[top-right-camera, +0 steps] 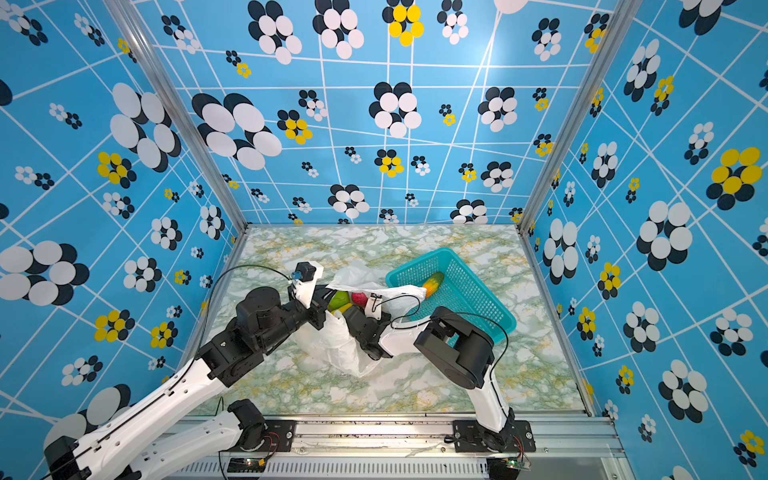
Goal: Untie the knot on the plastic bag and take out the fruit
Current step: 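Grasp the yellow-orange papaya with the right gripper and lift it out, then carry the papaya over the teal basket with the right gripper and release it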
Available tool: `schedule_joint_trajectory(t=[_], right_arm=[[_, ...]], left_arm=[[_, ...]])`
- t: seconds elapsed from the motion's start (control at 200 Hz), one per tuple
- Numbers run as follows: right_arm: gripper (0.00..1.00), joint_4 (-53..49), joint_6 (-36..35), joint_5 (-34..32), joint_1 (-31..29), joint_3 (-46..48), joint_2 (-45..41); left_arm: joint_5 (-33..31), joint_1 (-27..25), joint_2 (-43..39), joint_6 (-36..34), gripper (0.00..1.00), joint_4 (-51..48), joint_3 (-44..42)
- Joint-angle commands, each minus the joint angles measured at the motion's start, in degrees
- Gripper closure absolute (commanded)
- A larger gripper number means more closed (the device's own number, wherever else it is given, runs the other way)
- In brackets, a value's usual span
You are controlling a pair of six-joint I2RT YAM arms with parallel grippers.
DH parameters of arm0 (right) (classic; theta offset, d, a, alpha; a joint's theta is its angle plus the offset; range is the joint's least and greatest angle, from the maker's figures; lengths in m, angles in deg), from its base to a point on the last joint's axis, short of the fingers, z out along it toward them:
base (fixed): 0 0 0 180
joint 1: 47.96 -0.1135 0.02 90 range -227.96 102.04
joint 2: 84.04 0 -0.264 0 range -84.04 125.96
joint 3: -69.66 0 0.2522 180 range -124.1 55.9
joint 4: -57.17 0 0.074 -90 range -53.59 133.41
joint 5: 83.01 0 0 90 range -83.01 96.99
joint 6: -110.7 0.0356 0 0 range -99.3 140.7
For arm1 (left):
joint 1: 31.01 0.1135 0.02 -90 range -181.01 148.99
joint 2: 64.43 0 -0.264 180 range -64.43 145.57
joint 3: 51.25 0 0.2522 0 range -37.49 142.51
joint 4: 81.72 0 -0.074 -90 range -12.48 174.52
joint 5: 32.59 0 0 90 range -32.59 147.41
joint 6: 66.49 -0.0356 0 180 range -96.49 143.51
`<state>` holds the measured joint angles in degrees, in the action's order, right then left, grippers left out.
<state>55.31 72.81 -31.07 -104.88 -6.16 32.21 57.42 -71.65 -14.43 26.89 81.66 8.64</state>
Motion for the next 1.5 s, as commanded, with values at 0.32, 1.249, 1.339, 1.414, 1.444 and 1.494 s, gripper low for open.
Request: schedule_joint_trajectory(t=[0.32,1.249,1.339,1.414,1.444,1.494], right_arm=[[0.55,9.07,-10.74,4.46,-1.36,9.43,-11.67],[0.65,9.75,-39.19,12.75,-7.41,39.88,-76.76],[0.65,2.49,-38.76,3.35,-7.28,41.05,-85.93],[0.68,-5.12,-36.83,-5.33,-6.21,40.52,-90.97],[0.69,-8.77,-35.52,-7.15,-5.23,39.79,-92.27],[0.7,-13.77,-33.63,-7.9,-3.03,38.51,-93.4]], left_arm=[[-3.81,-0.38,0.48,-0.92,1.0,1.99,-0.34],[-10.13,-0.31,3.19,-0.2,1.0,0.73,1.68],[-10.37,-0.31,3.09,-0.59,1.0,0.17,1.84],[-11.07,-0.31,2.62,-1.13,1.0,-1.13,2.03],[-11.17,-0.23,2.37,-1.17,1.0,-1.52,1.91],[-10.84,-0.31,1.89,-1.18,1.0,-1.73,1.48]])
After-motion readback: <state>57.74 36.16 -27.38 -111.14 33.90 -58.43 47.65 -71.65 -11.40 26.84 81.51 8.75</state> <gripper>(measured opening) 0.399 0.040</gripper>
